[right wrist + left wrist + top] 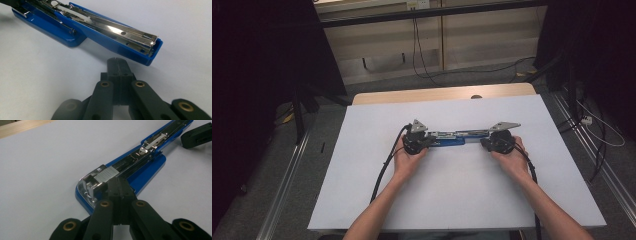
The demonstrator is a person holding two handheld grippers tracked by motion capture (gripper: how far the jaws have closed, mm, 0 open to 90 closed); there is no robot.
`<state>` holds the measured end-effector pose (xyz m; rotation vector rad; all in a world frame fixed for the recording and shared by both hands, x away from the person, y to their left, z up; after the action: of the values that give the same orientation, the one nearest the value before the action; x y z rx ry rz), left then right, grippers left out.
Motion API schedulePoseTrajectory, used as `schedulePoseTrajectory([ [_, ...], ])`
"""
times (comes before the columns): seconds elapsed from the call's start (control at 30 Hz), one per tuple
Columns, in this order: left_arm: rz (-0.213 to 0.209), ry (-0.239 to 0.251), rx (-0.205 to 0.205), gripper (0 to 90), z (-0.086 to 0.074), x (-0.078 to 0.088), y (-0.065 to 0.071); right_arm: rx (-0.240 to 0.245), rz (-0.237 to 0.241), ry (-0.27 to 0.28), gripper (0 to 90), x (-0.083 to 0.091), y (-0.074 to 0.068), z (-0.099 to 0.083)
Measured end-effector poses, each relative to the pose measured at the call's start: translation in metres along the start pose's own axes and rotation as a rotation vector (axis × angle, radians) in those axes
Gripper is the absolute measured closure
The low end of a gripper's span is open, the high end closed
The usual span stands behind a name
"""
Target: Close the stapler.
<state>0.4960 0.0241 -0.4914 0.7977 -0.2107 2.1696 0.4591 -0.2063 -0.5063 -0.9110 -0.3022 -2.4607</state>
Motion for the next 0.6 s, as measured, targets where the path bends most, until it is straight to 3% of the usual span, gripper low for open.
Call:
schedulePoseTrajectory([
  [0.6,-0.001,0.0,-0.002,90.0,0.0,0.0,0.0,-0.003,-0.012,0.005,90.0,-0.0018,0.0003,0.0018],
])
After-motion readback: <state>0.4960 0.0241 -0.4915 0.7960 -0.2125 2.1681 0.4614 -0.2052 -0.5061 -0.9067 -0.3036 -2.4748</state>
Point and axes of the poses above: each handheld gripper's, and its own axes: x roughly backward along the jaws, z roughly out of its top, y roughly to its right, the point moved 7 cm from there along -x, roughly forward along the jaws, and after that the axes turned 5 degrees about x, right-handed, at the moved point
